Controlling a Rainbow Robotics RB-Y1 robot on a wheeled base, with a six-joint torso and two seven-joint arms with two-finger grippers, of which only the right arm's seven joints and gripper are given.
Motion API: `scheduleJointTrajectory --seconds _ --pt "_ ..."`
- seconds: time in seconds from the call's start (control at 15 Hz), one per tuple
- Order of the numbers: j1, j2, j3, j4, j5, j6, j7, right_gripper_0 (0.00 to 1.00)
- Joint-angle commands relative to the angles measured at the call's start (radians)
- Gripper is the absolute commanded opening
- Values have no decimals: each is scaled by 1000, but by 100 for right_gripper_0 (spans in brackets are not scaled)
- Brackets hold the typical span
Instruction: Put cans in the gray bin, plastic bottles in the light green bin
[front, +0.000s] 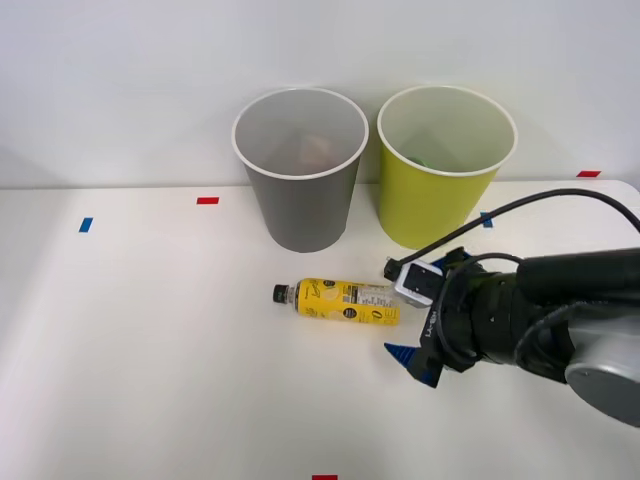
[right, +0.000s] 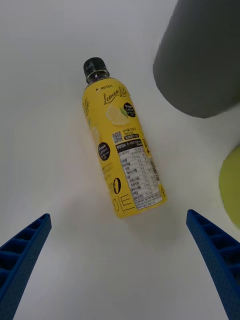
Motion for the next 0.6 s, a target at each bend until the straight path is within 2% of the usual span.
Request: scheduleJointTrajectory --seconds 0.07,0.33,0.47,0.6 --pt "-110 98 1 74 -3 177 193 93" --pt "-194 187 1 134 -13 342 281 93" --pt "-196 193 10 140 -15 342 287 93" --pt "-213 181 50 140 14 342 300 93"
